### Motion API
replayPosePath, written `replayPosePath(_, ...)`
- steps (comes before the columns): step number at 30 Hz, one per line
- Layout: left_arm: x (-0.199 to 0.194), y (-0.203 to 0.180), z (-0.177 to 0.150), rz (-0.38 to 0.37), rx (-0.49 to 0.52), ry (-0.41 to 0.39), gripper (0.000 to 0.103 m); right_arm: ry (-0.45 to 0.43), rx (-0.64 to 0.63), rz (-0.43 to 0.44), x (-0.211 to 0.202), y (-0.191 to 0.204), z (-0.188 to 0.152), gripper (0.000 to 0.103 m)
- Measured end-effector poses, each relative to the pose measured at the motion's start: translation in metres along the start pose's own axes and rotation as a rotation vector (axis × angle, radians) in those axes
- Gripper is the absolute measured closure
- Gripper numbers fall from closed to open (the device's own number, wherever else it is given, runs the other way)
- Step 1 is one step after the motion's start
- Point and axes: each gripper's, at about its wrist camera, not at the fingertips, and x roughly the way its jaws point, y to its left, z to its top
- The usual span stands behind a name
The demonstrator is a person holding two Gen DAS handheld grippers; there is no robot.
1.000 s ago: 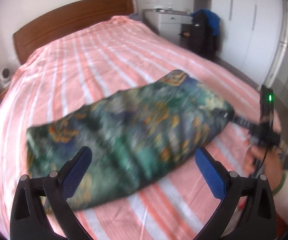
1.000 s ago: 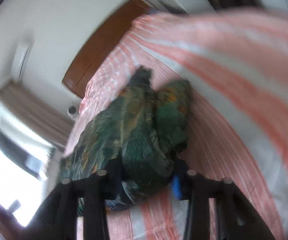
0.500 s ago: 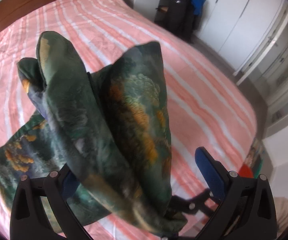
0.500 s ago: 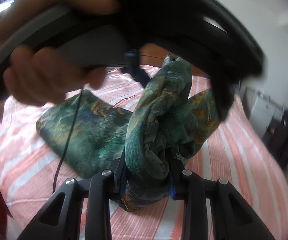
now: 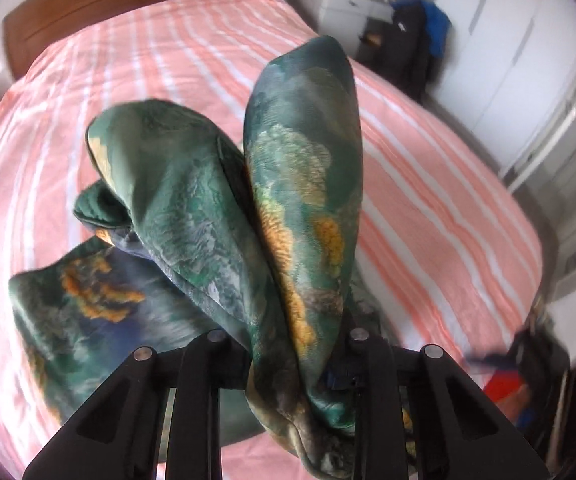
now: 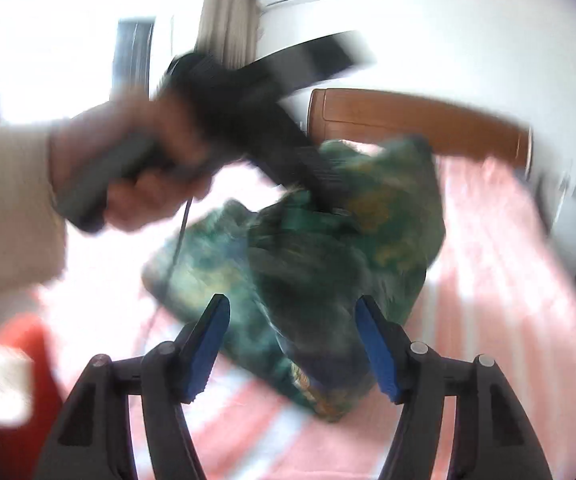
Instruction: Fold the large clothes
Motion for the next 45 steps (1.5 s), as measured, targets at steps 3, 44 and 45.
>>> replayPosePath(3,-0.016,0.055,-0.021,-0.012,-0.087,-0.027,0.079,0.042,0.119,0.021,0.016,-0.028,0.013,0.039)
replayPosePath(44,-0.038,0.226,-0.267,0.698,-0.468,-0.056,0.001,0.345,0.181,-0.181,0.064,0.024,-0.013,0.002)
replayPosePath(45,-0.034,0.229,-0.269,0.704,-0.473,-0.049,0.001,0.358,0.186,-0.183,0.056,0.024,-0.022,0.002)
